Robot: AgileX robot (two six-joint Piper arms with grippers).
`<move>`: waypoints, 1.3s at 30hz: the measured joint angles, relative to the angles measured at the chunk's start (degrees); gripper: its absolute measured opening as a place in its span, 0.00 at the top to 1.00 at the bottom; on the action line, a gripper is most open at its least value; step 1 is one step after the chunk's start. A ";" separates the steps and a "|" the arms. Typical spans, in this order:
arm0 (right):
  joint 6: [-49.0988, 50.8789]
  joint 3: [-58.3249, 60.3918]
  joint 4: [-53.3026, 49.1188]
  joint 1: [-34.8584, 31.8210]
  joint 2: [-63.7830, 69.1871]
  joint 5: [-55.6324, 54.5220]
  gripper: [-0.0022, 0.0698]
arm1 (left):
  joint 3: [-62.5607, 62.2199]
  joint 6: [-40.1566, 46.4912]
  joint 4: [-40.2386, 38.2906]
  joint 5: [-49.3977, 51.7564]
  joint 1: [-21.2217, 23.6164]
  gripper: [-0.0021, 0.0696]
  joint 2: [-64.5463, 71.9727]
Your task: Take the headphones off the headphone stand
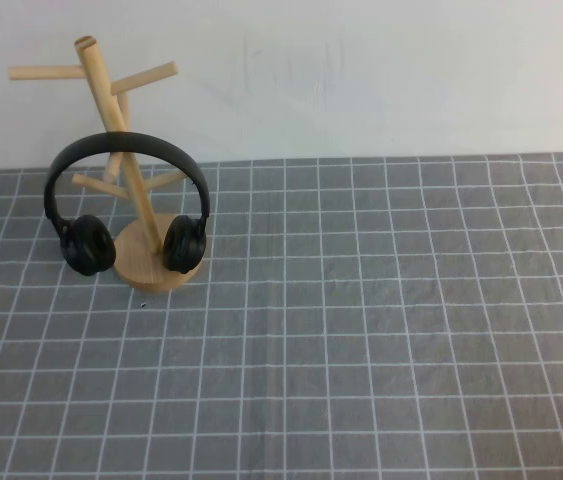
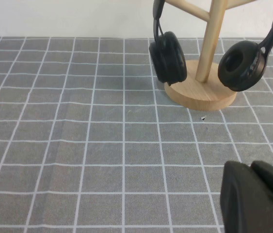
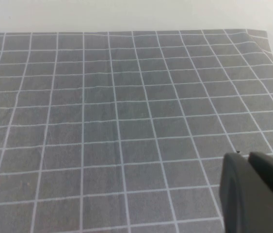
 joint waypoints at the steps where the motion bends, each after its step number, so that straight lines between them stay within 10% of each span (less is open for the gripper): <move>1: 0.00 0.00 0.00 0.00 0.00 0.00 0.98 | 0.00 0.00 0.00 0.00 0.00 0.98 0.00; 39: 0.00 0.00 0.00 0.00 0.00 0.00 0.98 | 0.19 0.00 0.00 -11.28 0.00 0.98 0.00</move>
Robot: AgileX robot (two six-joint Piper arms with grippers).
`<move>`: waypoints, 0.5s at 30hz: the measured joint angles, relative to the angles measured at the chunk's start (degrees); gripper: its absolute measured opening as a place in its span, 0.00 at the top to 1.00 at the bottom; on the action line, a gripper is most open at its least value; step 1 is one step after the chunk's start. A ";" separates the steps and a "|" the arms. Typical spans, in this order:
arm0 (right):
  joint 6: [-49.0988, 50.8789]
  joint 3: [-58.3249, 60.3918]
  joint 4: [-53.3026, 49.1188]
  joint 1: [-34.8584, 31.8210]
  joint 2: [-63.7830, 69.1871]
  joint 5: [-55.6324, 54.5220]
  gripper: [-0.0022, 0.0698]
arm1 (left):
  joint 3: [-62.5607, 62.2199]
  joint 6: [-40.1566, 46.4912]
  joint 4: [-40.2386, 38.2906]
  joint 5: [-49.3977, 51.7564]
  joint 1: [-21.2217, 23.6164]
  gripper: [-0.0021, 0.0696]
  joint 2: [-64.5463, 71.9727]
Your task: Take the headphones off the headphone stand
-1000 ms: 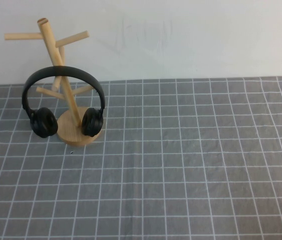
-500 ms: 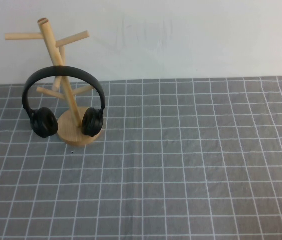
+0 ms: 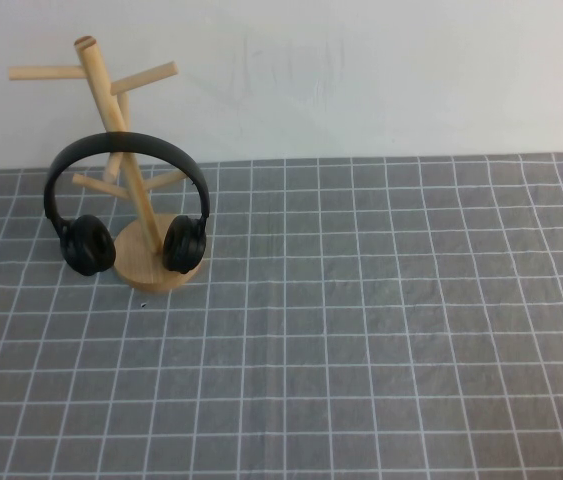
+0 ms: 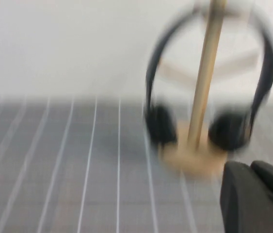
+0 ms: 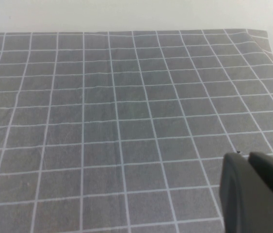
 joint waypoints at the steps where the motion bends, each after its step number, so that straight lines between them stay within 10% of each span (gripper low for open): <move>1: 0.00 0.00 0.00 0.00 0.00 0.00 0.98 | 0.00 0.00 0.00 -3.26 0.00 0.98 0.00; 15: 0.00 0.00 0.00 0.00 0.00 0.00 0.98 | 0.00 0.00 0.10 -27.32 0.00 0.98 0.00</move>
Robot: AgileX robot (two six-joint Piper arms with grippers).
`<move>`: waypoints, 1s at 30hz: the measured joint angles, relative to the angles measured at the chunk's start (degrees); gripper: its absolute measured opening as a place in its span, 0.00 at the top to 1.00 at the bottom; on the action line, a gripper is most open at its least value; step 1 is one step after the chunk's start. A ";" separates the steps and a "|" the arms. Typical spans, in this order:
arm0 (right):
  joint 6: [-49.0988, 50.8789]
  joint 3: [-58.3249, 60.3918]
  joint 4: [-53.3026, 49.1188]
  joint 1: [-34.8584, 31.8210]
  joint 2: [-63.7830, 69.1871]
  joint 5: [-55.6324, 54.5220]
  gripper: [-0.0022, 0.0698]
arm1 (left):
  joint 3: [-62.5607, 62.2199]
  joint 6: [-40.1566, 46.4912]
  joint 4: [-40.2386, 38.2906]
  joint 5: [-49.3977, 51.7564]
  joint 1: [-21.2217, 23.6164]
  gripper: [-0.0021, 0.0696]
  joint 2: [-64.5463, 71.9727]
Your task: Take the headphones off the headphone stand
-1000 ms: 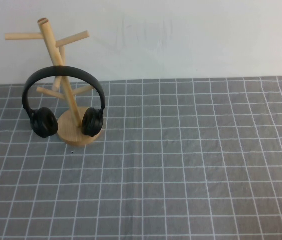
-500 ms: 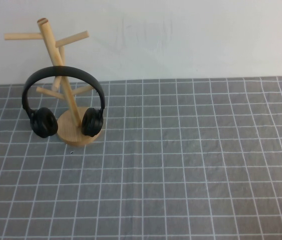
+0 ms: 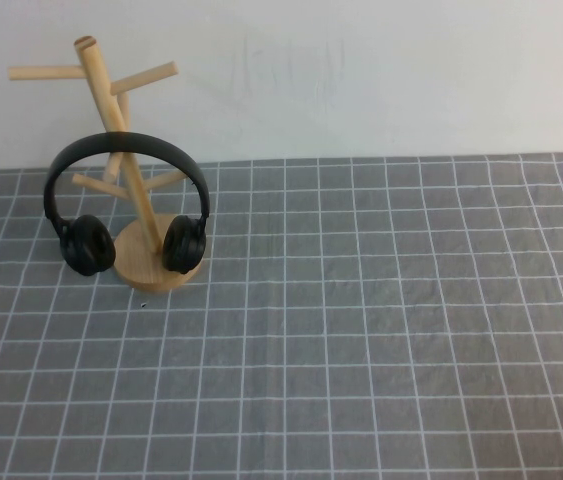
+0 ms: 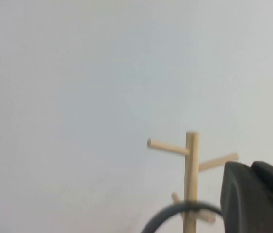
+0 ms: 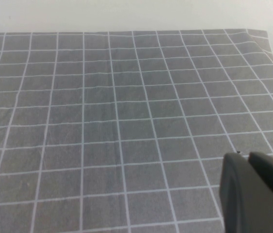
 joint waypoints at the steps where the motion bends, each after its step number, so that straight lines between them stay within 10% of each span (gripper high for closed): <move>1: 0.00 0.00 0.00 0.00 0.00 0.00 0.98 | 0.00 -0.15 -0.11 -1.45 0.00 0.98 0.00; 13: 0.00 0.00 0.00 0.00 0.00 0.00 0.98 | -5.90 -2.52 -0.22 -23.81 0.00 0.98 -0.10; 30: 0.00 0.00 0.00 0.00 0.00 0.00 0.98 | -39.49 -8.32 -0.21 32.43 0.00 0.98 19.93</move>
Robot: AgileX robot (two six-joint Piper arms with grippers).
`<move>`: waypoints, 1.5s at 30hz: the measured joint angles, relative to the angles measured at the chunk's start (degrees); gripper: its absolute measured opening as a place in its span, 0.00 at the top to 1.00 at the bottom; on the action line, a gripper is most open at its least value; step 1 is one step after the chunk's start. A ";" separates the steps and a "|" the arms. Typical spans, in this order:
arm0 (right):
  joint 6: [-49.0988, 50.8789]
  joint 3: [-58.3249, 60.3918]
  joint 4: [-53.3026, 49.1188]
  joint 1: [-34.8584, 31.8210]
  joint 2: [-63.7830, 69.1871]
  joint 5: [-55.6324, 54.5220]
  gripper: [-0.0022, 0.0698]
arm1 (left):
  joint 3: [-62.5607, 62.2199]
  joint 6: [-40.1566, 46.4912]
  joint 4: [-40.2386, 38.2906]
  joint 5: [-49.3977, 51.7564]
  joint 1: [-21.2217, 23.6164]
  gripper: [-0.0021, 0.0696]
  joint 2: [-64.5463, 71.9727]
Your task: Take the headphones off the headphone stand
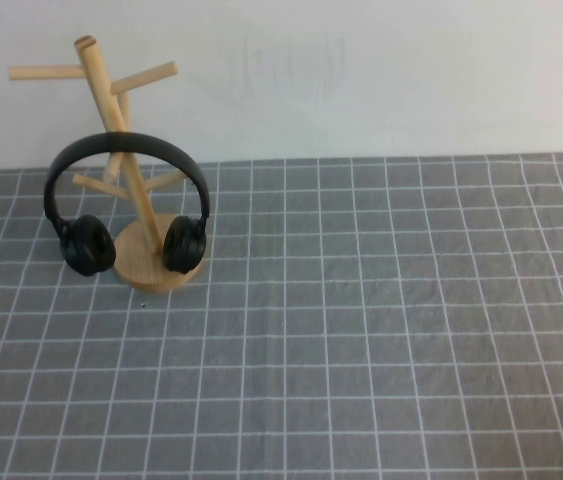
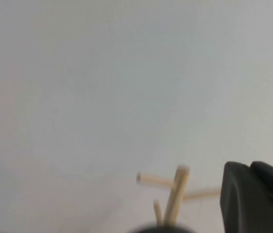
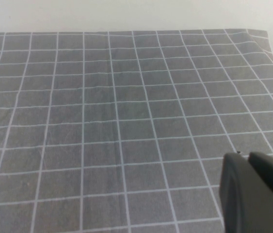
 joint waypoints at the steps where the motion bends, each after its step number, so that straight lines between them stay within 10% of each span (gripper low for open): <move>1: 0.00 0.00 0.00 0.00 0.00 0.00 0.98 | 0.00 0.00 -0.96 1.92 0.00 0.98 0.96; 15: 0.00 0.00 0.00 0.00 0.00 0.00 0.98 | -0.09 2.71 -14.74 5.41 0.00 0.98 15.44; 27: 0.00 0.00 0.00 0.00 0.00 0.00 0.98 | -3.55 35.72 -14.55 6.33 -1.49 0.97 38.31; 37: 0.00 0.00 0.00 0.00 0.00 0.00 0.98 | -4.16 40.07 -4.77 -11.95 -3.25 0.38 51.65; 45: 0.00 0.00 0.00 0.00 0.00 0.00 0.98 | -4.65 43.12 1.55 -24.75 -3.25 0.30 61.97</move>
